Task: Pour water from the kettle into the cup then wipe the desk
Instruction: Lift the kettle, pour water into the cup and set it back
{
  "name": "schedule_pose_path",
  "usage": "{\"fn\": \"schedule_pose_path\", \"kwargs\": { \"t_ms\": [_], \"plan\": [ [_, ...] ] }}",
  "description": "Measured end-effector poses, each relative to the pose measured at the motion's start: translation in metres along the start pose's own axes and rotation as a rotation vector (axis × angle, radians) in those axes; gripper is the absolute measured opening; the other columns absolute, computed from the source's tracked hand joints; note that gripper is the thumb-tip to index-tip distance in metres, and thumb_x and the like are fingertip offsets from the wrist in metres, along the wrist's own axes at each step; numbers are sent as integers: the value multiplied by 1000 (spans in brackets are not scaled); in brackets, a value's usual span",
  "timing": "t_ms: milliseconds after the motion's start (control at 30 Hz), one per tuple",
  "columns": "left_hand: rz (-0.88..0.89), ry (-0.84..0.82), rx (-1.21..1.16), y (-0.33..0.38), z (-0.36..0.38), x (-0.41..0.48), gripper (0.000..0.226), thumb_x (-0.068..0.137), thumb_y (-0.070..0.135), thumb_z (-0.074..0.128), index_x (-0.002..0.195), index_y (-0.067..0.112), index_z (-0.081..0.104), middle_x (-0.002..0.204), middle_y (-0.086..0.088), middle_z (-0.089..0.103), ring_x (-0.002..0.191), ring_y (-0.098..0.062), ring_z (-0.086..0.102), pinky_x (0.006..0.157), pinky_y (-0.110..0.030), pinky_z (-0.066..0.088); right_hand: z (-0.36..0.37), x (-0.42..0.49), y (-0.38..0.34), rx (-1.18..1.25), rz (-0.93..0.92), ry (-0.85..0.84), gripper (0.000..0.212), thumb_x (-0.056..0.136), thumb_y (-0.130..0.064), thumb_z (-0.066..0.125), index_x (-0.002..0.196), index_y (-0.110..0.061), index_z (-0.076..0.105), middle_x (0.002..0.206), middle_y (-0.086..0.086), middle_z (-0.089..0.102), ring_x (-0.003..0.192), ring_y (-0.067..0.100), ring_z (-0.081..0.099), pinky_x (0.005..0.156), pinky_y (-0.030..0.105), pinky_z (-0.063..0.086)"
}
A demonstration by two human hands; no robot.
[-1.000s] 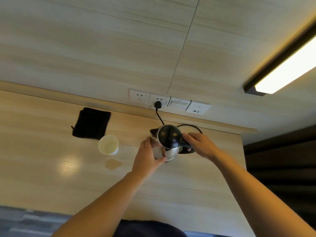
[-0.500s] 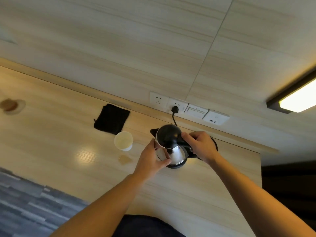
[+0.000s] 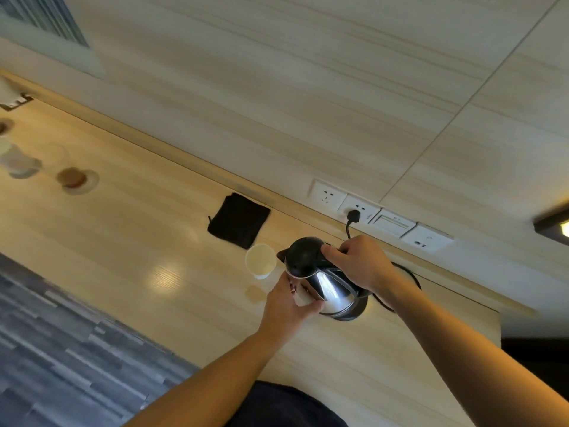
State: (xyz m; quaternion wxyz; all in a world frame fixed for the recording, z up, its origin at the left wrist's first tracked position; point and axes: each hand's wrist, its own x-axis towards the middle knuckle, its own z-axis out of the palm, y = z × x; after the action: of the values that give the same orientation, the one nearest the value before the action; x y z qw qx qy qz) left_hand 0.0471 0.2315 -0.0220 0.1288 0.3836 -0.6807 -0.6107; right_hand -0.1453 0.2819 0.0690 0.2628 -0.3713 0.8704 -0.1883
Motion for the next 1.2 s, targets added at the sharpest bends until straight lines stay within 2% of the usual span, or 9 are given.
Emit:
{"fn": "schedule_pose_path", "kwargs": {
  "t_ms": [133,233,333,433,600,700,800,1200],
  "plan": [
    [-20,1,-64,-5,-6,0,62,64,49,89,116,46,57,111,23,72,111,10,64,94,-11,51,5,5,-17,-104,-15,1,60,91,-63,55,52,-18,54,32,-10,34,31,8,28,42,23,29],
    [-36,-7,-119,-8,-11,1,63,68,36,93,122,28,62,112,12,75,109,-5,70,99,-27,58,7,10,-29,-162,-27,-1,58,90,-63,53,52,-19,48,36,-9,31,36,10,28,43,25,28],
    [-70,-15,-164,-9,-14,1,59,70,27,94,121,22,63,113,8,76,110,-12,72,102,-36,59,9,14,-39,-198,-6,-3,57,87,-64,51,53,-19,49,36,-10,31,35,10,28,41,24,28],
    [-91,-12,-182,-7,-16,1,61,68,29,93,120,20,63,113,6,76,110,-14,73,100,-36,60,10,17,-47,-216,33,-15,56,89,-63,53,54,-18,52,30,-10,32,30,7,28,39,22,29],
    [-106,-15,-190,-6,-19,1,53,66,31,93,109,26,63,102,14,76,102,-7,73,90,-27,61,9,22,-60,-266,57,-29,56,91,-60,54,55,-17,52,33,-10,36,33,11,35,43,23,34],
    [-123,-19,-213,-6,-18,2,52,64,34,92,107,22,64,103,4,77,99,-14,75,91,-35,63,7,24,-67,-296,60,-50,55,92,-59,54,57,-16,53,39,-9,42,35,13,40,45,24,37],
    [-139,-21,-243,-5,-17,3,56,61,38,91,107,20,65,104,1,77,99,-18,75,91,-41,64,6,26,-70,-313,54,-67,54,93,-57,54,58,-15,53,43,-7,44,38,15,43,46,25,39],
    [-173,-52,-277,-1,-17,3,65,61,42,90,113,16,63,112,-5,75,108,-26,73,92,-47,63,7,34,-74,-360,57,-73,54,89,-60,53,58,-16,52,42,-8,44,36,14,42,45,24,36]
  ]
}}
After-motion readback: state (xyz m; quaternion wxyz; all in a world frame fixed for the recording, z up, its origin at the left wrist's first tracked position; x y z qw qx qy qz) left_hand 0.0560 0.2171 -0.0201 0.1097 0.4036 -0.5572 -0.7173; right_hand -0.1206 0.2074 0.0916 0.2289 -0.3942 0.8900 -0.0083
